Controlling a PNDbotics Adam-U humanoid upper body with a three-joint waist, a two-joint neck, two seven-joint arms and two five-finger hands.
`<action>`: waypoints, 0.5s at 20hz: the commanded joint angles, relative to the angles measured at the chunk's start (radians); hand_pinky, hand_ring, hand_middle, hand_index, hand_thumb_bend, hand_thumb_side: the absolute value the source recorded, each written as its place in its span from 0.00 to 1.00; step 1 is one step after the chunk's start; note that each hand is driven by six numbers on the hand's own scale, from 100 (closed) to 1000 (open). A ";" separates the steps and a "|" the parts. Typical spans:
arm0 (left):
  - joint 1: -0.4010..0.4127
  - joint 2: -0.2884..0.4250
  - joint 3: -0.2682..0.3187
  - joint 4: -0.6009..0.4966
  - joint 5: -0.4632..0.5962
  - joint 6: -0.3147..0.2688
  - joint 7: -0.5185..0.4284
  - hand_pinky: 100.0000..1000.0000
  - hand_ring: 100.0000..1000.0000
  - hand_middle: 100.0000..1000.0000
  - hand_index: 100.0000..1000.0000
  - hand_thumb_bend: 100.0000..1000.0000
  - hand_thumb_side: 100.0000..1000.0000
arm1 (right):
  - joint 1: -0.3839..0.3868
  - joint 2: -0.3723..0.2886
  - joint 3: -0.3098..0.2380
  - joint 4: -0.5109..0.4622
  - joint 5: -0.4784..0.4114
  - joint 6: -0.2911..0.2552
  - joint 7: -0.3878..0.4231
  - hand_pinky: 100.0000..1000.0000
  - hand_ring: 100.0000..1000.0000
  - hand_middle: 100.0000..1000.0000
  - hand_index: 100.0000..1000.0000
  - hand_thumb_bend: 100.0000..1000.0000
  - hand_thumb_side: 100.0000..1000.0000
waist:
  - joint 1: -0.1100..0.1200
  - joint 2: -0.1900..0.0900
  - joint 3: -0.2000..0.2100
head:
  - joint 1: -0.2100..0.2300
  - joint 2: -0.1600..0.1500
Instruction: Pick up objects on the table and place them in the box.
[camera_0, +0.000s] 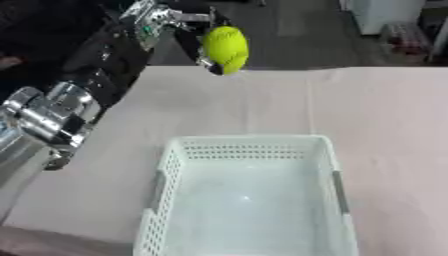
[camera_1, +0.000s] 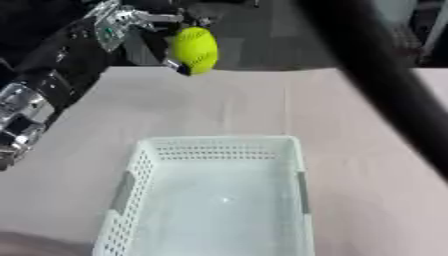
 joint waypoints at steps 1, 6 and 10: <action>-0.022 0.060 -0.030 -0.066 0.091 -0.160 -0.238 0.00 0.00 0.11 0.41 0.00 0.53 | -0.005 -0.025 -0.005 -0.013 0.007 -0.017 -0.021 0.24 0.39 0.41 0.54 0.00 0.96 | -0.003 -0.015 0.003 | -0.011 -0.008; 0.042 0.117 -0.115 -0.221 0.266 -0.175 -0.302 0.00 0.00 0.11 0.40 0.00 0.53 | -0.007 -0.029 -0.005 -0.013 0.009 -0.017 -0.023 0.24 0.39 0.41 0.54 0.00 0.96 | 0.002 -0.015 0.003 | -0.024 -0.012; 0.109 0.180 -0.185 -0.381 0.379 -0.194 -0.274 0.00 0.00 0.11 0.40 0.00 0.53 | -0.009 -0.033 -0.004 -0.013 0.010 -0.017 -0.022 0.24 0.39 0.41 0.54 0.00 0.96 | 0.006 -0.015 0.002 | -0.027 -0.013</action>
